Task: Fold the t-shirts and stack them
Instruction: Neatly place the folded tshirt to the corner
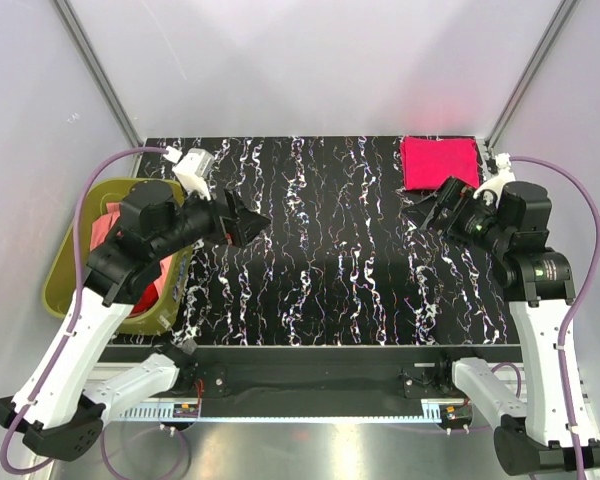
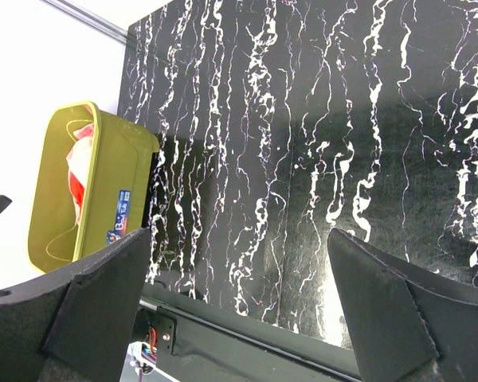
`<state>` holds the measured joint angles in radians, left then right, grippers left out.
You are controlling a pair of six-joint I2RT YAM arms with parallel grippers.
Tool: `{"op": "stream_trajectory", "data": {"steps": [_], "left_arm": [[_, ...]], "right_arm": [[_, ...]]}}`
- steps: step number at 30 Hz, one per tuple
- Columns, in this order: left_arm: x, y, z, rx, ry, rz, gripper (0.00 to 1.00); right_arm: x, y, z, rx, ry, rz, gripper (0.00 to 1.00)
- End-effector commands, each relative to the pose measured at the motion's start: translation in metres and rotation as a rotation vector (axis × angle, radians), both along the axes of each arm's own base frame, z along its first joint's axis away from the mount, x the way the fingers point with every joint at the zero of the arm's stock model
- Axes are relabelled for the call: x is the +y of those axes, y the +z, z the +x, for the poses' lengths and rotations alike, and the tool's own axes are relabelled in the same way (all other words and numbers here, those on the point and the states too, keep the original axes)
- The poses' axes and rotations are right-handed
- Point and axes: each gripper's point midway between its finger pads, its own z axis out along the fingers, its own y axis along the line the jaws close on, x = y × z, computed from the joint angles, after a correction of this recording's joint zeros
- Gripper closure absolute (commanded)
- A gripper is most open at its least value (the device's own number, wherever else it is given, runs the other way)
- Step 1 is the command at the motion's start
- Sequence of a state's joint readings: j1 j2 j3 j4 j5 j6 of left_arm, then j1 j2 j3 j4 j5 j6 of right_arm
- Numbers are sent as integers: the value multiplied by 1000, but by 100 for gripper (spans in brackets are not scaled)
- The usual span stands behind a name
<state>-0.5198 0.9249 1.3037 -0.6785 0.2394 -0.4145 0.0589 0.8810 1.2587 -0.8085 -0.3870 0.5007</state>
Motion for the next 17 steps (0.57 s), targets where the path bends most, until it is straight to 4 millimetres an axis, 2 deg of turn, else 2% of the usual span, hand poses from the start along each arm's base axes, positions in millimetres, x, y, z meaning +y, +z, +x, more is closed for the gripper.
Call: {"op": "stream_trajectory", "data": {"steps": [1, 17], "left_arm": [[-5, 10, 1, -53, -34, -20, 1], [-6, 5, 0, -45, -35, -27, 1]], "right_arm": [[5, 8, -3, -35, 19, 25, 0], [8, -2, -15, -18, 27, 51, 0]]}}
